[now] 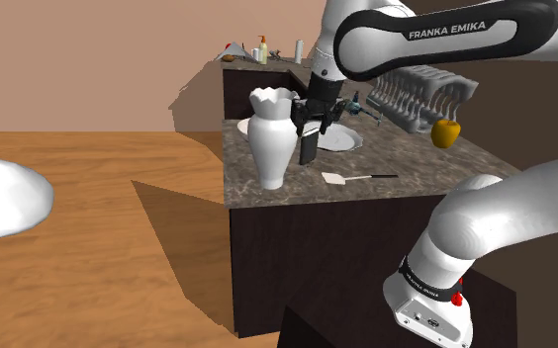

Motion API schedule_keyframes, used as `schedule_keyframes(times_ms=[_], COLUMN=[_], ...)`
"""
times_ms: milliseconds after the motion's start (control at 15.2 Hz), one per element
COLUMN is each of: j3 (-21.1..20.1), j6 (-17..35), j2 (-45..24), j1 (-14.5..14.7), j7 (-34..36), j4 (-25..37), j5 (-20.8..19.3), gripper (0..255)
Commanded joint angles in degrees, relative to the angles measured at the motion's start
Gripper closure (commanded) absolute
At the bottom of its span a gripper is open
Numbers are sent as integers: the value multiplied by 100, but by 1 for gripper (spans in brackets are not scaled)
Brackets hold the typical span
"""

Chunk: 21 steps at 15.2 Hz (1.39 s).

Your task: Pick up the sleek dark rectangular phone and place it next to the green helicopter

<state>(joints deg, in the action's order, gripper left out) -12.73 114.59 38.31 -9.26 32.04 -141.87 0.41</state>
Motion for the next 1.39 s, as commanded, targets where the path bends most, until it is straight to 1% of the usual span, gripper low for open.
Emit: schedule_keyframes(times_ms=[0,198,726,990,1320], j3=[16,30,1044,1546,2168], j6=[-151,-308,-170,-76,53], j2=[-13,-13,97,-24,-329], j1=[-10,-16,-419,-628,-850], j7=[-18,-33,-1177,-1744,-2448], j4=[165,321,140,210,449], j5=[-9,-15,-424,-625,-826], gripper=[255,255,255,255,255])
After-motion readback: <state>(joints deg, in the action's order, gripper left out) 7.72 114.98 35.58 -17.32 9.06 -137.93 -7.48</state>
